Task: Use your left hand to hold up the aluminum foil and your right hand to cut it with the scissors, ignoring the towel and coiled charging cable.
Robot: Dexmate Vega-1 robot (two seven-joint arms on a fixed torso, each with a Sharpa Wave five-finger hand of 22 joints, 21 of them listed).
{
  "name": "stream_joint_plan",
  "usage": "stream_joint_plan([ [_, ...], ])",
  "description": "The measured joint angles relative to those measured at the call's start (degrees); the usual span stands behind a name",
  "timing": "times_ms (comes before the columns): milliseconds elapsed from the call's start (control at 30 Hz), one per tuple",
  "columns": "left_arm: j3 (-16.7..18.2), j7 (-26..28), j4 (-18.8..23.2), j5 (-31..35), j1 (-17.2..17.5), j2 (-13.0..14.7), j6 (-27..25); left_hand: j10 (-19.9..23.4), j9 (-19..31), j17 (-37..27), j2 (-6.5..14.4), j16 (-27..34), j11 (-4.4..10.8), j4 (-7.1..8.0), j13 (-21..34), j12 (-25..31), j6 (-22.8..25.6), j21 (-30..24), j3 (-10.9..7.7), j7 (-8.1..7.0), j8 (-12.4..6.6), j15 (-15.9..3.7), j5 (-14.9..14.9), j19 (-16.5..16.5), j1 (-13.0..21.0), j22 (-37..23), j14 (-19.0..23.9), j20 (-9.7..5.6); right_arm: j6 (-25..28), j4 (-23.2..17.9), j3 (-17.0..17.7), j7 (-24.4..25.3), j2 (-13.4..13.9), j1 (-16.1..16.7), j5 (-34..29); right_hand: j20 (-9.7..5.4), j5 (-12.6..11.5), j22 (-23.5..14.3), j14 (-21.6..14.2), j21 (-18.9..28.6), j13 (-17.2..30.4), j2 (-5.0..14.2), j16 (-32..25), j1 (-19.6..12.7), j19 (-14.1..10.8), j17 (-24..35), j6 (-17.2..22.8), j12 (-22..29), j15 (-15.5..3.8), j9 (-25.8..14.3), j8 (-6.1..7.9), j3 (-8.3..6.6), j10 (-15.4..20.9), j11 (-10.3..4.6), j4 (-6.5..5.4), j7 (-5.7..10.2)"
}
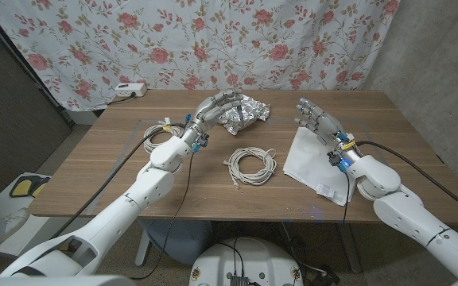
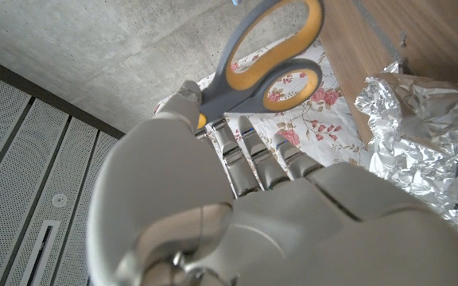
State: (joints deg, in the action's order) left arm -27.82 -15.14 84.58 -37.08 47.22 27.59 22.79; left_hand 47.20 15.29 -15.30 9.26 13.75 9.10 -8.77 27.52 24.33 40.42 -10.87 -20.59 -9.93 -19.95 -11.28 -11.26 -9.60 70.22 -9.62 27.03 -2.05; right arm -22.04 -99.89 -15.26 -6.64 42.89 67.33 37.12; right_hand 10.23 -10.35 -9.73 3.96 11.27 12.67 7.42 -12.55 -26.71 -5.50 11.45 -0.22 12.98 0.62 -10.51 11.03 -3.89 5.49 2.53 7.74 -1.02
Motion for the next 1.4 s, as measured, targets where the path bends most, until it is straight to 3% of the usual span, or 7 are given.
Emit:
stream_joint_plan([
  [167,-0.06,-1.38,-0.48,-1.18,-0.31,-0.28,-0.60,0.00,0.00,0.00,-0.17,0.00,0.00,0.00,0.00,0.00,0.00,0.00,0.00,0.00,0.00,0.00,0.00,0.00,0.14,0.00,0.00,0.00,-0.01,-0.56,-0.31,-0.18,0.03,0.13,-0.12,0.00,0.00,0.00,0.12,0.00,0.00,0.22,0.00,-0.23,0.00,0.00,0.00,0.00,-0.12,0.00,0.00,-0.16,0.00,0.00,-0.16,0.00],
  [367,-0.09,-2.69,-1.12,-2.40,-0.56,-0.73,-1.00,0.00,0.00,0.00,-0.15,0.00,0.00,0.09,0.00,0.01,0.00,0.00,0.39,0.00,0.00,0.00,0.01,0.00,0.11,0.00,0.00,0.00,0.04,-1.26,-0.75,-0.47,0.34,0.26,-0.33,0.00,0.00,0.00,0.30,0.00,0.00,-0.08,0.38,-0.53,0.01,0.00,0.00,0.00,-1.75,0.00,0.00,-0.42,0.76,-0.31,-0.22,0.00],
  [933,0.18,-4.21,-1.29,-4.35,-0.50,-1.10,-1.89,0.00,0.00,-0.12,0.13,0.00,0.00,0.09,0.29,0.00,0.00,0.00,0.39,0.00,0.00,0.00,0.02,-0.01,0.04,0.00,0.00,0.00,0.61,-2.86,-1.37,-0.91,1.12,0.79,-0.62,0.00,-0.08,0.00,0.53,0.00,-0.01,-0.08,0.38,-0.53,0.01,0.01,0.02,0.45,-1.54,0.00,0.02,-0.47,1.44,-0.40,-0.17,0.02],
  [1167,0.23,-5.04,-1.27,-5.17,-0.48,-1.25,-2.54,0.00,0.00,-0.12,0.27,0.00,0.00,0.08,0.29,-0.04,0.00,0.00,0.40,0.00,0.00,0.00,0.19,0.21,0.19,0.00,0.00,0.22,0.64,-3.64,-1.42,-1.13,1.61,1.03,-0.87,0.00,-0.28,0.00,0.52,-0.26,0.28,-0.31,0.38,-0.75,0.01,-0.27,2.89,0.45,-1.54,0.00,1.07,-0.63,2.87,-1.72,0.00,2.23],
  [1400,0.24,-5.89,-1.49,-5.95,-0.62,-1.48,-3.07,0.00,0.00,0.16,0.26,0.00,0.00,0.00,0.42,-0.22,0.00,0.00,0.48,0.00,0.00,0.00,0.23,0.52,0.21,0.00,0.00,-0.09,0.82,-4.13,-1.54,-1.72,2.27,1.06,-0.94,0.15,-0.28,0.00,0.84,-0.26,0.28,-0.31,0.38,-0.75,0.17,-0.27,2.89,0.45,-1.22,0.00,1.07,-1.05,2.87,-1.85,0.06,2.24],
])
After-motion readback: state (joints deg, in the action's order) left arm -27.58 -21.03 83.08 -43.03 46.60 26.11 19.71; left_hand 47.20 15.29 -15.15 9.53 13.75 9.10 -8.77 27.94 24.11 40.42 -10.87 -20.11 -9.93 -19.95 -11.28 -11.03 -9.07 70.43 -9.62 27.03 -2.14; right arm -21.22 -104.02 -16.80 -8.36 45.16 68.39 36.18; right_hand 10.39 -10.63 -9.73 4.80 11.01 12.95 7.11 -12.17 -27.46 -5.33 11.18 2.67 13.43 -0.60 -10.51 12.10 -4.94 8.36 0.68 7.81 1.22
